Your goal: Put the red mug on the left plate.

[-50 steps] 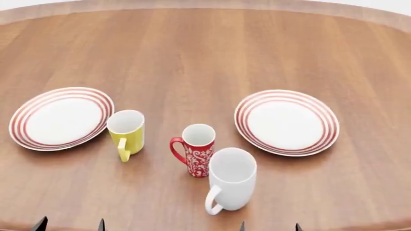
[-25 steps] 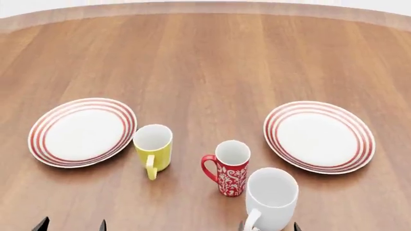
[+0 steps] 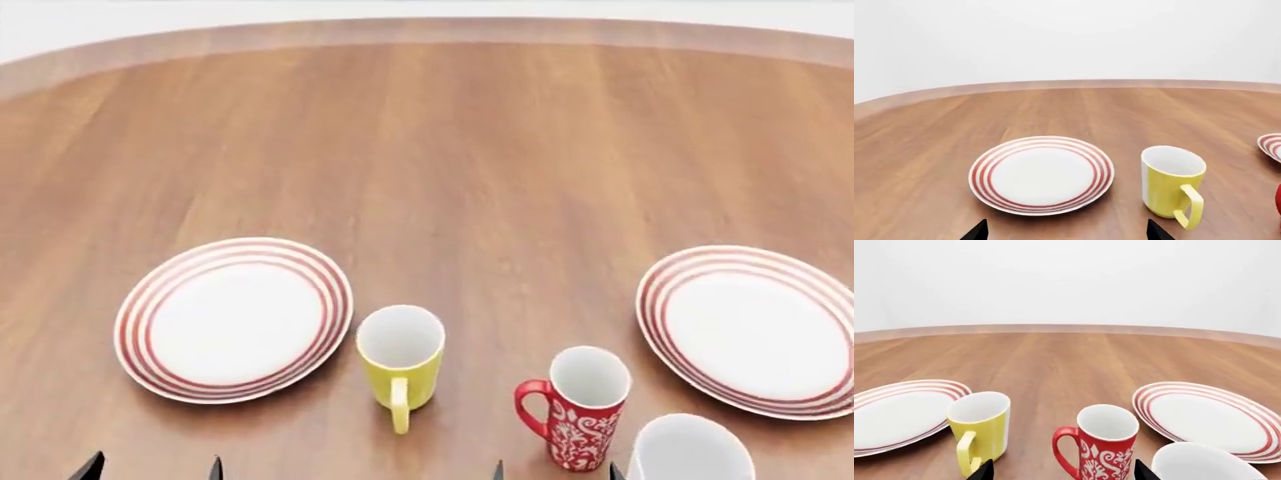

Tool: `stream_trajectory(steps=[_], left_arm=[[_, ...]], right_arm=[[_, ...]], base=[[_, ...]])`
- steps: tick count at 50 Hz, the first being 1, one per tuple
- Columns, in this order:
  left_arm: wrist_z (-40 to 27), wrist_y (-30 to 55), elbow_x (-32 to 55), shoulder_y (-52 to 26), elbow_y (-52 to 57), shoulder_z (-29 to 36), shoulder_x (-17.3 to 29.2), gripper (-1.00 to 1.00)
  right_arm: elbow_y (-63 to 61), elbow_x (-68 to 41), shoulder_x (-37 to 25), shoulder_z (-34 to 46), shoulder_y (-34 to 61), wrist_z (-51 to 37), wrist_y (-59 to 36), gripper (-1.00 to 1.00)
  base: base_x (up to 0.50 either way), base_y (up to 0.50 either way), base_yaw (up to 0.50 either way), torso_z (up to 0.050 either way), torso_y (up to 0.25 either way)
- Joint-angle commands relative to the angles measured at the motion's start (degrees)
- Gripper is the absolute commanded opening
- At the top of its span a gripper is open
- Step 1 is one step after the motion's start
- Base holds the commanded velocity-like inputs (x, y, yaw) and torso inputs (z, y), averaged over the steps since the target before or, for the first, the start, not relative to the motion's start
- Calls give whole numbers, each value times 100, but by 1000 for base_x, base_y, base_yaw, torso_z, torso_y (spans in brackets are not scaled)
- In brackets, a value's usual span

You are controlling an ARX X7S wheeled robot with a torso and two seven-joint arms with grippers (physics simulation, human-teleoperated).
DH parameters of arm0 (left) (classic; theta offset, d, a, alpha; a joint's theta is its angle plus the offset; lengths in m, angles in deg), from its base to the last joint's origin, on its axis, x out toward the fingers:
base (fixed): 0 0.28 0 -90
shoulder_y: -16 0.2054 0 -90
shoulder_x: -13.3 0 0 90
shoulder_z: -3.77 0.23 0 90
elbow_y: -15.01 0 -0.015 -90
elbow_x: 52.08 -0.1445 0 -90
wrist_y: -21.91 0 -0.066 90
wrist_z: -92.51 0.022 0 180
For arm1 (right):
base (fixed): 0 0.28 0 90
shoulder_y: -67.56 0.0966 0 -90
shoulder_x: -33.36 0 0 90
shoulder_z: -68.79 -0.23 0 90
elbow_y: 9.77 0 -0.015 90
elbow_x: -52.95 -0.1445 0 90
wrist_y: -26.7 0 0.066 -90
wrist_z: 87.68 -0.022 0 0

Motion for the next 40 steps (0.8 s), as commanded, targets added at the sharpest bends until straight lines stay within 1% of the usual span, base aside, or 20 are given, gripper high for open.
stream_trajectory(steps=[1,21,40], left_arm=[[-72,-6,82,-11,-16,73,58,100],[-168,7,156,-30,-4,202,156,100],[-241,-37,219,-27,-24,299,230,100]], right_arm=[[13,-74,-64,77,9,-70,0,100],[14,-164,-147,178,34,-190,-16,100],[23,-229,-214,267,41,-282,10,100]], base=[[227,293,0,0,0],[221,294,0,0,0],[51,427,0,0,0]])
